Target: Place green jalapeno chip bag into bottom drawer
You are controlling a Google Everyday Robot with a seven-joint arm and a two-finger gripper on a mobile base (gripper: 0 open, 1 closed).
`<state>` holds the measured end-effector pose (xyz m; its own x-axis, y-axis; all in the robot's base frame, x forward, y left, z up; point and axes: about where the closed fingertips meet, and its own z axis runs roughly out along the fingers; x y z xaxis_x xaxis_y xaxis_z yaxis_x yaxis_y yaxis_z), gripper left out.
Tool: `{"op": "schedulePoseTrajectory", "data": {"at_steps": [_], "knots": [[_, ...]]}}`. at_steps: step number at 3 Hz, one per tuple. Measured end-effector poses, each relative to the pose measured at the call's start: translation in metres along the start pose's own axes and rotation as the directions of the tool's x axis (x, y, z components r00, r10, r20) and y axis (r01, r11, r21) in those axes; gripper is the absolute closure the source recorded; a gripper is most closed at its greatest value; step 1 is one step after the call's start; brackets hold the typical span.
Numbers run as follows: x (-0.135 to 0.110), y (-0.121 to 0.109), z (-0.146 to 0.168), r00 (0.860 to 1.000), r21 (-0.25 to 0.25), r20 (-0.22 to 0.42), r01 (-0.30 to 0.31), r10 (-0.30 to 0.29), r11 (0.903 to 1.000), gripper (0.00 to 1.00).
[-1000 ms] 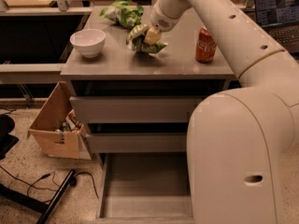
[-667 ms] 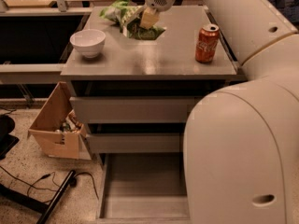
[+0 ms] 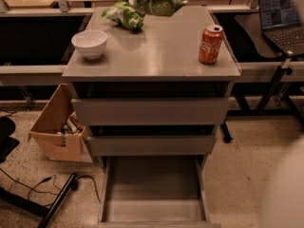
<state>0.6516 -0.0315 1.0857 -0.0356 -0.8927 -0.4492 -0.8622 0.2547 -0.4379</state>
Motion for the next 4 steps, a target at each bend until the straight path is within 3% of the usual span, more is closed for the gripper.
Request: {"op": "schedulePoseTrajectory", "data": {"at_steps": [1, 2, 3, 4], "knots": [[0.005, 0.038, -0.086, 0.979, 0.076, 0.106, -0.182, 0.173, 0.9804, 1.00], [-0.023, 0.109, -0.187, 0.918, 0.140, 0.307, -0.304, 0.251, 0.9423, 1.00], [-0.017, 0.120, -0.200, 0.907, 0.155, 0.323, -0.333, 0.270, 0.9302, 1.00], [0.010, 0.133, -0.200, 0.904, 0.154, 0.296, -0.364, 0.308, 0.9188, 1.00]]}}
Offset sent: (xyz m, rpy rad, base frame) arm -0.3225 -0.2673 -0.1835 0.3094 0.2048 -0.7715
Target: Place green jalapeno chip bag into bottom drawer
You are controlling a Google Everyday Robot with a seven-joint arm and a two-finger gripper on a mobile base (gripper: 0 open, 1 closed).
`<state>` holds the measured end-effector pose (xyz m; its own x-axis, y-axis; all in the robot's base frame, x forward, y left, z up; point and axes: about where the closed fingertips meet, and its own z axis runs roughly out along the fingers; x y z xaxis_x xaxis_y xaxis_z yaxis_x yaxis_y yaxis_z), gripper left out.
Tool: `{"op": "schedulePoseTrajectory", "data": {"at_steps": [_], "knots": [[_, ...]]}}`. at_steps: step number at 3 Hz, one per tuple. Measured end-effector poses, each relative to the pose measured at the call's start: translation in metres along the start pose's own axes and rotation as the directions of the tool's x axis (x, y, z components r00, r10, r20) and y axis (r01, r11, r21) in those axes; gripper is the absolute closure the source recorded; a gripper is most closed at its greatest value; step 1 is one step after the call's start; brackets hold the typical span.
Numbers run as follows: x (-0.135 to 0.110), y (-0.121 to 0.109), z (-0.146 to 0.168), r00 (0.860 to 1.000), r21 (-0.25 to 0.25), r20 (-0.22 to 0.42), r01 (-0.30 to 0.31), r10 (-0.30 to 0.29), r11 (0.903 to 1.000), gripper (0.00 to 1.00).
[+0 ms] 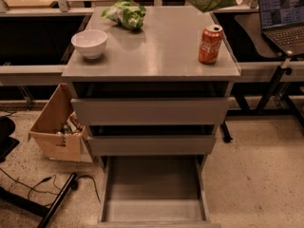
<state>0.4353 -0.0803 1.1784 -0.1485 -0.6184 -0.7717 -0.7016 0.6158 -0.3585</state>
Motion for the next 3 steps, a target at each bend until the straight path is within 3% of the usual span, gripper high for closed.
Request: {"op": "schedulePoseTrajectory", "data": {"at_steps": [2, 3], "knots": [[0.002, 0.011, 0.013, 0.999, -0.027, 0.018, -0.027, 0.028, 0.9993, 1.00], [0.031, 0.023, 0.043, 0.993, -0.055, 0.041, -0.107, 0.110, 0.9927, 1.00]]}}
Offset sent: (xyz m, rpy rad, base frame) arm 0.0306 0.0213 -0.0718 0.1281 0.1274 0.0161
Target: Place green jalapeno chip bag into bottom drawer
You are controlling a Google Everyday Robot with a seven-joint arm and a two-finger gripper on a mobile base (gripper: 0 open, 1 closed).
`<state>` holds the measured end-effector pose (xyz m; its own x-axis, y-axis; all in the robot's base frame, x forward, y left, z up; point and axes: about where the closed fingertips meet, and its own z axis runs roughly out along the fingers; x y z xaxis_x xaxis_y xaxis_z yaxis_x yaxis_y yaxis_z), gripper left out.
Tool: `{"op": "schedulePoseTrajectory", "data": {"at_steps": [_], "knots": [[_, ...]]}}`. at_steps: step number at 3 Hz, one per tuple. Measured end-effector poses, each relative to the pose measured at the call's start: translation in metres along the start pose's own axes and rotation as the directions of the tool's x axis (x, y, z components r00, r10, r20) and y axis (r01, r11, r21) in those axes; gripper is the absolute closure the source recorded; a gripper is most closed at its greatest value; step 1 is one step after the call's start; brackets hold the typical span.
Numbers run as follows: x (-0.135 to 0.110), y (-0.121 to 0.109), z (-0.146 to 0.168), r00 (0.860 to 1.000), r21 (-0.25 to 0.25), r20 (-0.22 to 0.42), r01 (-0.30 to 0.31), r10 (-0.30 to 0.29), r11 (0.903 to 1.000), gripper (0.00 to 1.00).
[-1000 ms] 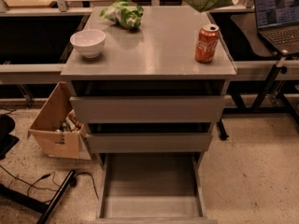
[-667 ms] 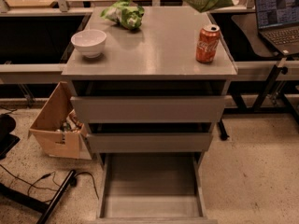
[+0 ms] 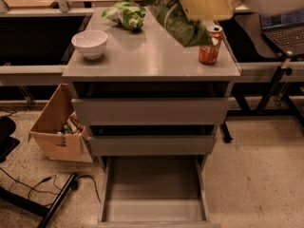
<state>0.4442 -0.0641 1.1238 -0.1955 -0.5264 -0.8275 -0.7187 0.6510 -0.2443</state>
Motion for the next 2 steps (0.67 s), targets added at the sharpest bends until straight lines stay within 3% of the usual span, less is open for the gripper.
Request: {"op": "schedulePoseTrajectory", "data": {"at_steps": [1, 2], "knots": [[0.066, -0.014, 0.038, 0.992, -0.009, 0.012, -0.123, 0.123, 0.9923, 1.00], [0.160, -0.024, 0.090, 0.969, -0.043, 0.004, -0.248, 0.248, 0.9679, 1.00]]}}
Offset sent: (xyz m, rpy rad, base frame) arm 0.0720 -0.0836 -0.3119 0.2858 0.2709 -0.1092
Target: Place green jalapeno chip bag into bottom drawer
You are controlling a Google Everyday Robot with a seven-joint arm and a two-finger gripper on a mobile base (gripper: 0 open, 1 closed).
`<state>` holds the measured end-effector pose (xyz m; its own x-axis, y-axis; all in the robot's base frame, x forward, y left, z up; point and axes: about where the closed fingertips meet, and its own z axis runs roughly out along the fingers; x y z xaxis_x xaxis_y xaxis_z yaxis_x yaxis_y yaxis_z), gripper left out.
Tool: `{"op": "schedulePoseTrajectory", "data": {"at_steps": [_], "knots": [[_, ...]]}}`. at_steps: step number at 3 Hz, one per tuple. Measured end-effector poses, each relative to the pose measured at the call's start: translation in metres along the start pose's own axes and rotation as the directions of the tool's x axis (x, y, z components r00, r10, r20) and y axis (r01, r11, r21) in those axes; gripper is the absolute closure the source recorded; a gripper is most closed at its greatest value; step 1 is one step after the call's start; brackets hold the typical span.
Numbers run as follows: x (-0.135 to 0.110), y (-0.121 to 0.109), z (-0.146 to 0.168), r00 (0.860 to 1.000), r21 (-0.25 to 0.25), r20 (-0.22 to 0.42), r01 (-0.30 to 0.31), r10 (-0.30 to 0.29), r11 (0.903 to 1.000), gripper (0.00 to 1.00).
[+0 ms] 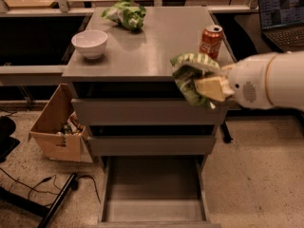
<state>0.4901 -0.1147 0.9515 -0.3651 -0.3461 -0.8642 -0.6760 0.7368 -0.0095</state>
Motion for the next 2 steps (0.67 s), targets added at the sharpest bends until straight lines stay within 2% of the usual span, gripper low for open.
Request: {"op": "schedulePoseTrajectory", "data": {"at_steps": [1, 2], "knots": [[0.068, -0.013, 0.047, 0.998, -0.042, 0.002, -0.065, 0.065, 0.9970, 1.00], [0.121, -0.019, 0.084, 0.997, -0.073, -0.002, -0.078, 0.078, 0.9943, 1.00]]}}
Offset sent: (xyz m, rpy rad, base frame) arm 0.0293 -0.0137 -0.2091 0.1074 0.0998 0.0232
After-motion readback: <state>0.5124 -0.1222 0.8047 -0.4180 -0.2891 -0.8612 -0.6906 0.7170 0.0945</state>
